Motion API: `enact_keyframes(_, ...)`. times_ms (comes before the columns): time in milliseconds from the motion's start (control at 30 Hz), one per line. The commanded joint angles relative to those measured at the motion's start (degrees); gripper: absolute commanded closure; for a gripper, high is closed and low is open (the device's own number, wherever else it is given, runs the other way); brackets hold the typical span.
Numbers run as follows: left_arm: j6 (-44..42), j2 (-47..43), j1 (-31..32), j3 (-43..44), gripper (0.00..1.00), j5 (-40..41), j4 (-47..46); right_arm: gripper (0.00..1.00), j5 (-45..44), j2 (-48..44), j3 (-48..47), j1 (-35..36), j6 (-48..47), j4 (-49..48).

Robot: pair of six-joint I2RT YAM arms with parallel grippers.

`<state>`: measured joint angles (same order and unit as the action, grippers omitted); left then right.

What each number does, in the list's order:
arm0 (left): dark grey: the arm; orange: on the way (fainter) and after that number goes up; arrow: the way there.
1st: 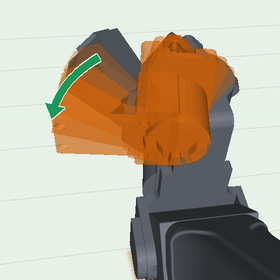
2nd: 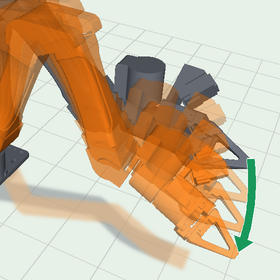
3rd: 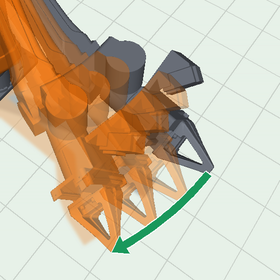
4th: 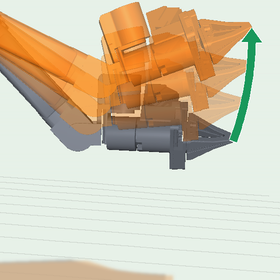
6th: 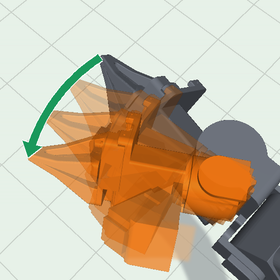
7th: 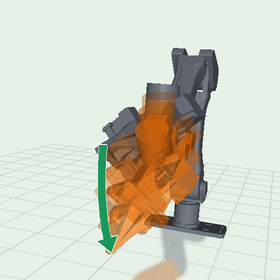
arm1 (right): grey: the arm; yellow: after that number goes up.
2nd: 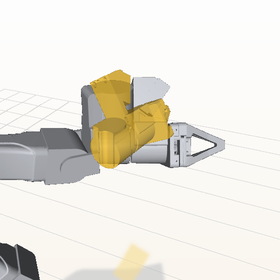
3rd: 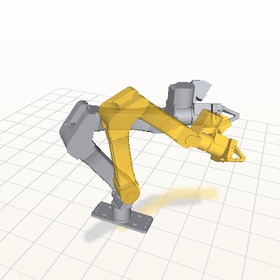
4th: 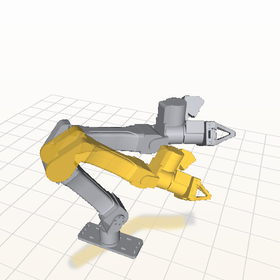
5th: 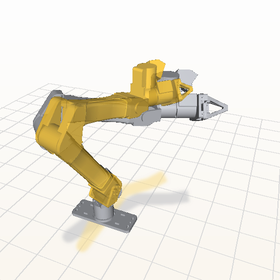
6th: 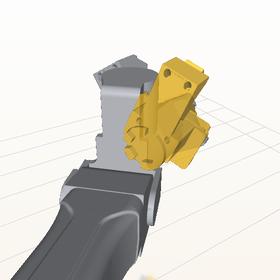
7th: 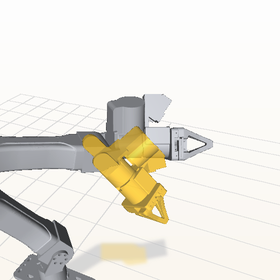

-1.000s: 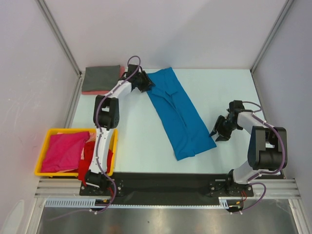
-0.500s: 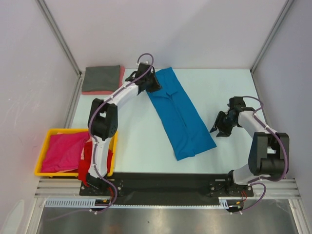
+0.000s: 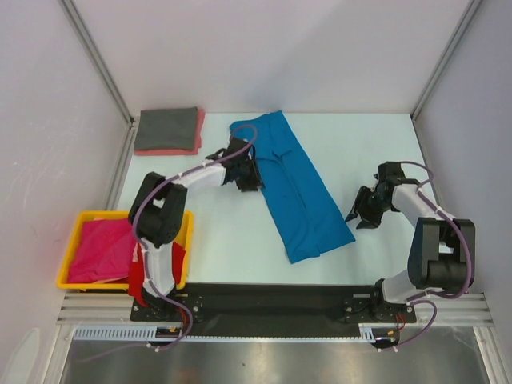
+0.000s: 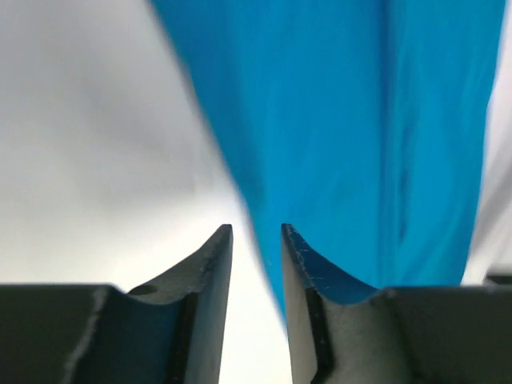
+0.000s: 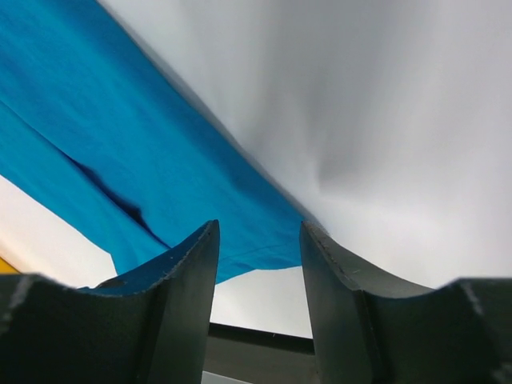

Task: Fold and stack the t-shirts
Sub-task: Fold the tshirt

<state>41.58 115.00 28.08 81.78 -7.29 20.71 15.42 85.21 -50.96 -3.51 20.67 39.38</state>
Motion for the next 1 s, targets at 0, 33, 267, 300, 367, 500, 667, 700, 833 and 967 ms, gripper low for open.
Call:
enact_keyframes(0,1.5,-10.0,6.3,-11.4,0.65,-7.0,-3.7,0.51,2.0,1.4,0.2,-0.1,-1.3,0.2)
enact_keyframes(33,2.8,-12.7,7.6,-13.6,0.68,-7.1,-4.7,0.51,2.6,1.6,0.2,-0.1,-1.3,0.2)
enact_keyframes(267,10.6,-14.9,15.6,-24.1,0.64,-9.9,-13.9,0.53,2.5,4.3,1.4,0.0,-1.3,-0.9)
enact_keyframes(300,10.8,-14.8,15.6,-24.4,0.64,-9.5,-14.3,0.53,2.4,4.6,1.4,0.1,-1.3,-0.8)
enact_keyframes(367,11.2,-15.2,15.4,-24.6,0.62,-8.4,-14.3,0.53,1.4,5.7,0.9,0.3,-1.4,-0.4)
enact_keyframes(500,11.5,-15.9,15.3,-25.3,0.59,-7.8,-14.9,0.53,-0.6,6.8,0.7,0.7,-1.4,0.3)
enact_keyframes(667,11.9,-18.7,15.3,-26.9,0.57,-7.5,-14.5,0.53,-4.0,6.2,0.7,2.6,-0.5,1.6)
enact_keyframes(700,11.8,-19.2,15.3,-27.6,0.56,-7.4,-14.6,0.53,-4.8,6.1,0.5,2.6,-0.4,1.8)
enact_keyframes(833,10.4,-21.7,15.0,-28.7,0.56,-7.4,-12.9,0.52,-7.1,6.0,-0.9,3.2,-0.5,2.8)
enact_keyframes(967,10.2,-24.0,13.9,-30.7,0.56,-7.7,-12.6,0.51,-10.1,4.6,-2.3,6.3,-0.6,4.9)
